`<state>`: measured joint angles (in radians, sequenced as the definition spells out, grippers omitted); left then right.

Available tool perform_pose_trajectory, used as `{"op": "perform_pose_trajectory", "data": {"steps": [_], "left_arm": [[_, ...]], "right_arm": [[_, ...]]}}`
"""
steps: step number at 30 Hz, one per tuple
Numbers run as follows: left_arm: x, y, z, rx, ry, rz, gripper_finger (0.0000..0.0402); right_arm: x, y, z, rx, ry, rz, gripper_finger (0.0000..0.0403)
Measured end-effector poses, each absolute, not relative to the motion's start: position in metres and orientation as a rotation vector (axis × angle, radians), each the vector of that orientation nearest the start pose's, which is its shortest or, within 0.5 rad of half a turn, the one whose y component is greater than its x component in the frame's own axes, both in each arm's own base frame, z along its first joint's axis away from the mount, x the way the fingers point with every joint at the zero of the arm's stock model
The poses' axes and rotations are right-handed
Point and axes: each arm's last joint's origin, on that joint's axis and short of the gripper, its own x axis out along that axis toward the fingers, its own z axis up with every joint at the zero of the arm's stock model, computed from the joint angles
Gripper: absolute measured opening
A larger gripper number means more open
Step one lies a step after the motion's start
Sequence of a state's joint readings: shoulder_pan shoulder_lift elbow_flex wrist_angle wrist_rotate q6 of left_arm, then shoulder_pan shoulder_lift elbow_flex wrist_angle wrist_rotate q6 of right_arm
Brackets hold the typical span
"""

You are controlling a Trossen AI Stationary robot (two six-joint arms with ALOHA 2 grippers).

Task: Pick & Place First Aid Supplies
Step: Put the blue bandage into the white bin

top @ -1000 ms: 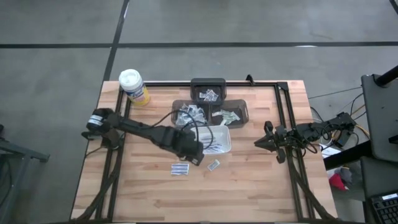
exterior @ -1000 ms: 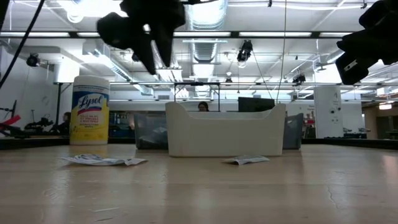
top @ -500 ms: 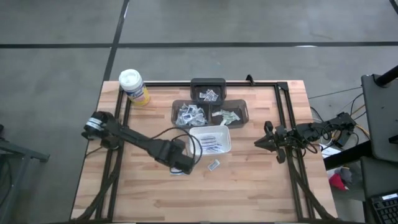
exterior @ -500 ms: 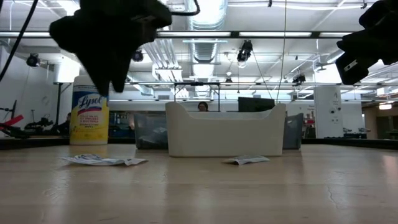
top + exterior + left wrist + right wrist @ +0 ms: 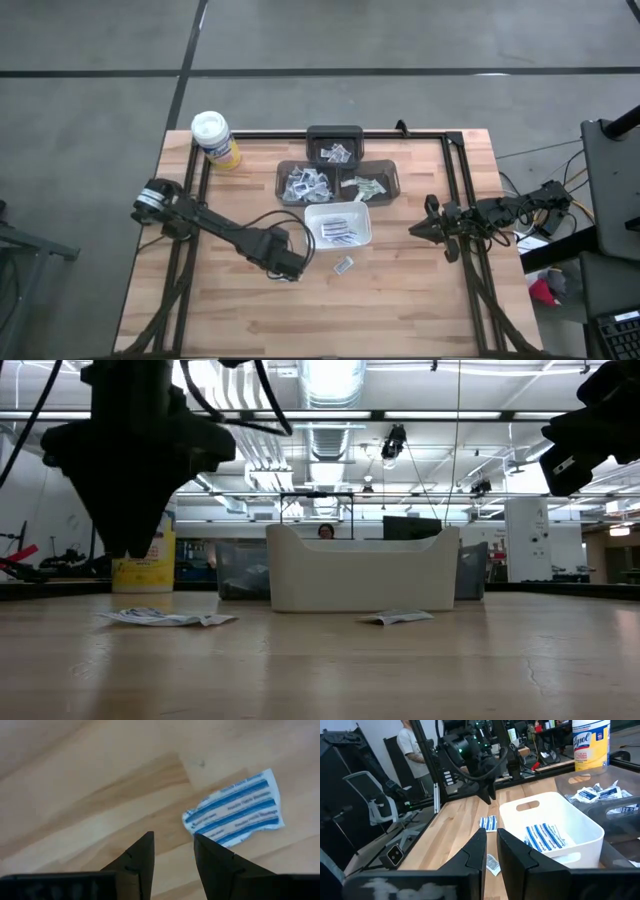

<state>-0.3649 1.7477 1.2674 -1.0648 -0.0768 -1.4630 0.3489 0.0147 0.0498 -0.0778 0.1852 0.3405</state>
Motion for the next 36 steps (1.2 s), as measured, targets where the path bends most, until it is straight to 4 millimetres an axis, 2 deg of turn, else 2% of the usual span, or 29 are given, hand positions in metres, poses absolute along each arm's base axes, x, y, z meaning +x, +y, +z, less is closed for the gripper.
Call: {"op": "perform_pose_trajectory", "data": {"steps": [6, 14, 36], "left_arm": [[0.295, -0.112, 0.192, -0.88, 1.306, 0.81, 0.0131], [0.291, -0.111, 0.178, -0.912, 1.303, 0.818, 0.0131], [0.284, -0.107, 0.153, -0.977, 1.251, 0.816, 0.0126]], "right_arm": [[0.091, 0.027, 0.172, 0.328, 0.068, 0.155, 0.0043], [0.091, 0.027, 0.172, 0.328, 0.069, 0.155, 0.0043], [0.091, 0.027, 0.172, 0.329, 0.067, 0.156, 0.0043]]}}
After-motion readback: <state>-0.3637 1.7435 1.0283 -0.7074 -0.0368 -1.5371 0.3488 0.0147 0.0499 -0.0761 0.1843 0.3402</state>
